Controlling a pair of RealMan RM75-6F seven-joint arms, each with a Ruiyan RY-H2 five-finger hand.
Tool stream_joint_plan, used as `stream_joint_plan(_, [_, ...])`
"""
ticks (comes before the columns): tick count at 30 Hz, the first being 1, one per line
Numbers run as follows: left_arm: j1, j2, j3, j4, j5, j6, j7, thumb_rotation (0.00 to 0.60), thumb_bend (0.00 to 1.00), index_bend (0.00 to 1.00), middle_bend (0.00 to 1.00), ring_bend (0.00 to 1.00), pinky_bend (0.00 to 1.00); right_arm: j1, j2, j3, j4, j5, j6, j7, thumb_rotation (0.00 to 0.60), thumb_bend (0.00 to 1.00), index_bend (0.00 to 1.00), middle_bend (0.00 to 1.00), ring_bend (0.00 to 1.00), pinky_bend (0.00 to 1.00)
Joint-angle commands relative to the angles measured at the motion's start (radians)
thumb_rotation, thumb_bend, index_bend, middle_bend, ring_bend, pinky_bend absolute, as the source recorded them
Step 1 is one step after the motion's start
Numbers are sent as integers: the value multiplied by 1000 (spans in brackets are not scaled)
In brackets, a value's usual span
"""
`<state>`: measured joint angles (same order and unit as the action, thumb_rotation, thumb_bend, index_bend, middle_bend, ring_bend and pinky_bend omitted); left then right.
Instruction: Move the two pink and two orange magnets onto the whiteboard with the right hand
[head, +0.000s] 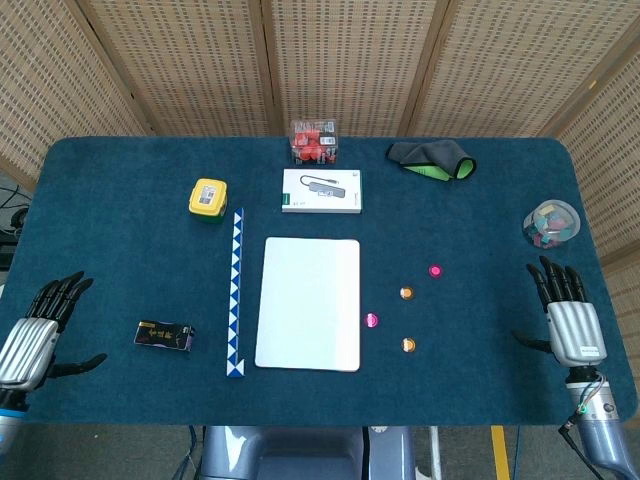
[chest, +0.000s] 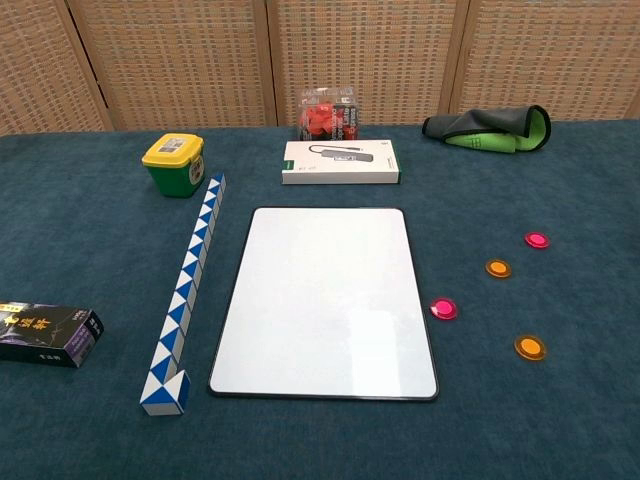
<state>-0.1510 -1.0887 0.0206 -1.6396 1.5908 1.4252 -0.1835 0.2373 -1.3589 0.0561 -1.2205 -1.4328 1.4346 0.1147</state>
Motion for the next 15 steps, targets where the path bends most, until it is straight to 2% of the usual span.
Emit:
stream_joint_plan(1, [1,0,1,-1,2,2,-2,600,0,0,0,0,0,0,-2,4,3,-1,-11,6,600,0,0,0,0,0])
stream_joint_plan(4, [2,0,2,-1,5,4,3,600,0,0,0,0,0,12,-3,9,8,-5,-41,32,600,0,0,0,0,0])
stream_joint_plan(7, [0,-1,0,-2,0,0,8,600,0,0,0,0,0,63,5,19,7,0,-142,93,600,0,8,0,0,0])
stream_joint_plan(11, [-4,1,-1,-6,-10,-13,10,600,0,0,0,0,0,129,7,53,15,22,-244,132,600,6,124,0,0,0])
stream_joint_plan(12, [-5,2,-1,-8,-11,-15,11,600,0,0,0,0,0,153,2,68,22,30,-273,137,600,24,144,0,0,0])
stream_joint_plan(15, [-6,4,-1,-14,-18,-21,16,600,0,0,0,0,0,235,-52,123,83,84,-381,143,600,185,240,0,0,0])
